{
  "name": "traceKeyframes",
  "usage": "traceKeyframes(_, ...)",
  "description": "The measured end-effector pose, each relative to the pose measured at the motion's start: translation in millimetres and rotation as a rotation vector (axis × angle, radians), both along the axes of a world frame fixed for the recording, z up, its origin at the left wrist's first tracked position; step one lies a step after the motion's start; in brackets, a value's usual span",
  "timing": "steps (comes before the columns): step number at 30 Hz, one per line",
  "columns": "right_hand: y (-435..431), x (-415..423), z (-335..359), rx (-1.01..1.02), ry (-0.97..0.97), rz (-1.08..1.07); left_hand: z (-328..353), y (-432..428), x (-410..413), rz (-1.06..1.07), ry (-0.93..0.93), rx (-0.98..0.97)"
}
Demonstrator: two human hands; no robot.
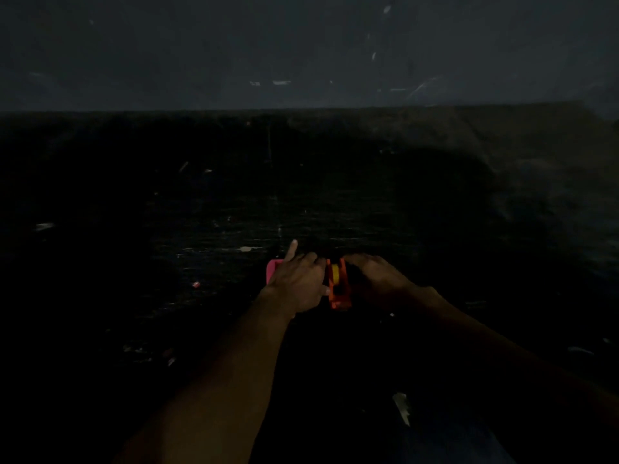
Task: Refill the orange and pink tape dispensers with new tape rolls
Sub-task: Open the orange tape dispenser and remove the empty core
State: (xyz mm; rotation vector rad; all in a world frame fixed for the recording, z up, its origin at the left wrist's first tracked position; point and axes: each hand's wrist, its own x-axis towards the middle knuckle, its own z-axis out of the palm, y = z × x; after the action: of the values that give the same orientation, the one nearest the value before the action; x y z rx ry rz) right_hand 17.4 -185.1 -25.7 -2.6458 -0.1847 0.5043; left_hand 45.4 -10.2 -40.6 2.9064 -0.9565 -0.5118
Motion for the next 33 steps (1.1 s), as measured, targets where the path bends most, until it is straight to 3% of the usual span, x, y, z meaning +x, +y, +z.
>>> traceKeyframes(7, 8.1, -42.0, 42.8, -0.013, 0.049, 0.024, 37.5, 14.0, -45.2, 0.072, -0.011, -0.077)
traceKeyframes(11, 18.0, -99.5, 73.0, 0.051, -0.04, 0.028, 72.0, 29.5, -103.6, 0.133, -0.031, -0.125)
traceKeyframes(16, 28.2, -180.2, 87.2, 0.164, -0.062, 0.06, 97.0, 43.7, -193.9, 0.31, 0.081, -0.391)
traceKeyframes(25, 46.4, -335.8, 61.0, 0.331, 0.02, 0.035, 64.9, 59.1, -354.1, 0.618, 0.321, -0.682)
traceKeyframes(33, 66.3, -389.1, 36.2, 0.395, 0.072, -0.134, 36.6, 75.6, -398.9, 0.668, 0.438, -0.781)
